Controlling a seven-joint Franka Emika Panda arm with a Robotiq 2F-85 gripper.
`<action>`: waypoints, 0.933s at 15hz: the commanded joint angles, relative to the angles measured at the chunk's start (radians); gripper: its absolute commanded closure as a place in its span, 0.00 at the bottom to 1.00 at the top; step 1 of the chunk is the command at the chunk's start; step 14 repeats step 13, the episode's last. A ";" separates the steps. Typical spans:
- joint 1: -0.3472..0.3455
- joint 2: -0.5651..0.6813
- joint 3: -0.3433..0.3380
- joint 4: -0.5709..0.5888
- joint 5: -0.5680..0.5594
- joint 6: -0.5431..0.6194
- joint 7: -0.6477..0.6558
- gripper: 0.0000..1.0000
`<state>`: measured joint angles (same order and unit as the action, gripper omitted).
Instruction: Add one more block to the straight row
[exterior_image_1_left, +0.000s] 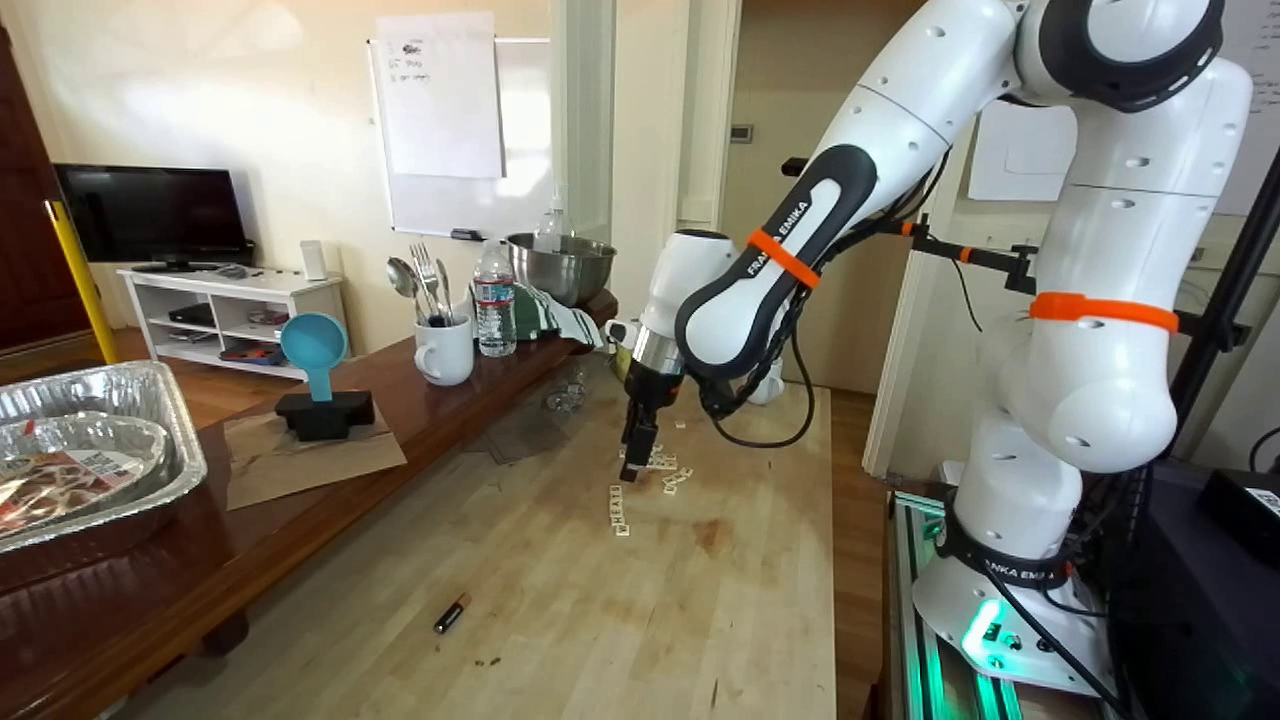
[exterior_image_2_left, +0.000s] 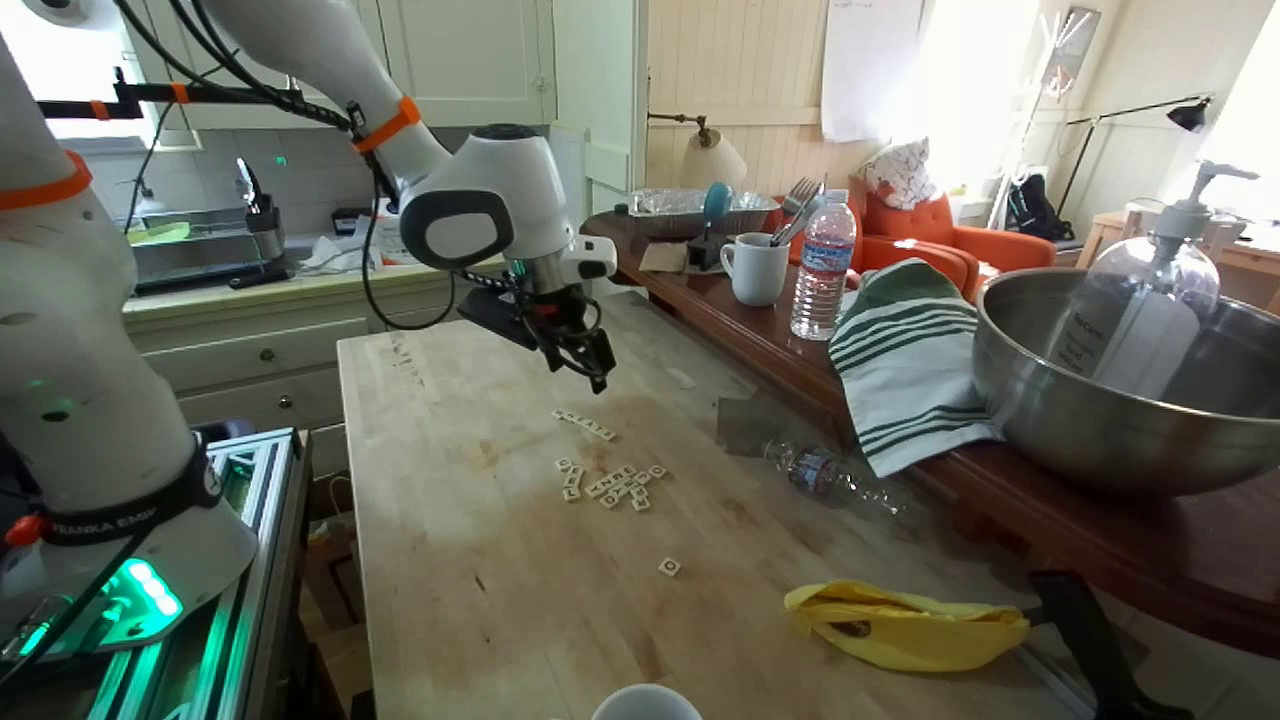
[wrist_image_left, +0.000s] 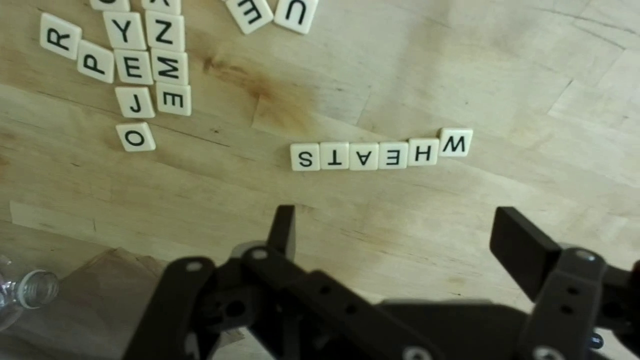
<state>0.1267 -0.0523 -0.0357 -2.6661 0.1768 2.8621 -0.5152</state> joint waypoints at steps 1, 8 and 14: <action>-0.018 -0.046 0.027 -0.030 -0.039 -0.050 0.069 0.00; -0.017 -0.068 0.034 -0.043 -0.044 -0.070 0.111 0.00; -0.006 -0.039 0.028 -0.023 -0.014 -0.041 0.083 0.00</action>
